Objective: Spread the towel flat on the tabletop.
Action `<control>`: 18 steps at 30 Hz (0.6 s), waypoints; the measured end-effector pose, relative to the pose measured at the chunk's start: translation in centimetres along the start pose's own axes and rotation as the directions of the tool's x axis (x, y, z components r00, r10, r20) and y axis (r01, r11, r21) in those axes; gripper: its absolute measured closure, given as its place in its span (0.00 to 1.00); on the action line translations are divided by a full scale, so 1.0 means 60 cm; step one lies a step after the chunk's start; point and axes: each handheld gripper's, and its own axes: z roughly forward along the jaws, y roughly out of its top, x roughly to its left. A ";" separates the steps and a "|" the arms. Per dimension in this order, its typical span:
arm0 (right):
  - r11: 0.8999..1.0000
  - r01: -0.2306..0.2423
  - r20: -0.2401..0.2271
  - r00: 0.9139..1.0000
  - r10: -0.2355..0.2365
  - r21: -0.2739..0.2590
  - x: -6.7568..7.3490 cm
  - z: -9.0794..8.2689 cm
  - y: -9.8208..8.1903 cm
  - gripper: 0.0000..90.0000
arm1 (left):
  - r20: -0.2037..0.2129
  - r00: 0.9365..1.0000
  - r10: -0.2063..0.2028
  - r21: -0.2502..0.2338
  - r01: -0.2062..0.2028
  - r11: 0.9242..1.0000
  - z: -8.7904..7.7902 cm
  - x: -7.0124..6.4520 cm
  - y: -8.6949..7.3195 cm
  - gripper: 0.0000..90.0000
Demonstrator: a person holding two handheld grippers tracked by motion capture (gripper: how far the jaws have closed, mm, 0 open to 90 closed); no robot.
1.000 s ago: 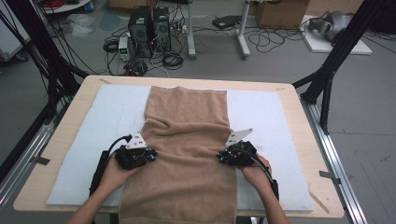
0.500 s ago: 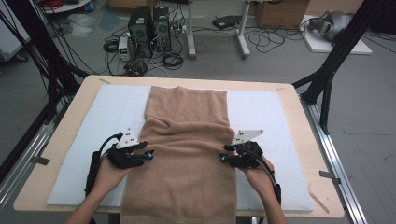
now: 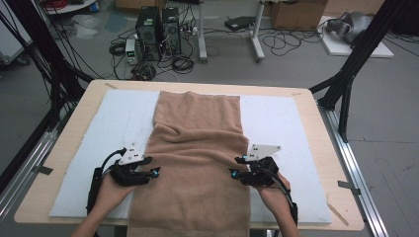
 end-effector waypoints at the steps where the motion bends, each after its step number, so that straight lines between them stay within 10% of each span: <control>1: 1.000 0.008 -0.004 1.000 -0.008 -0.004 0.003 -0.002 0.003 0.61 | 0.003 1.000 0.001 0.001 -0.001 1.000 -0.001 0.000 0.002 0.56; 18: 0.990 0.014 -0.077 0.997 -0.003 0.143 0.013 0.056 -0.028 0.67 | 0.080 0.997 0.025 0.069 -0.030 0.997 0.014 -0.019 -0.015 0.63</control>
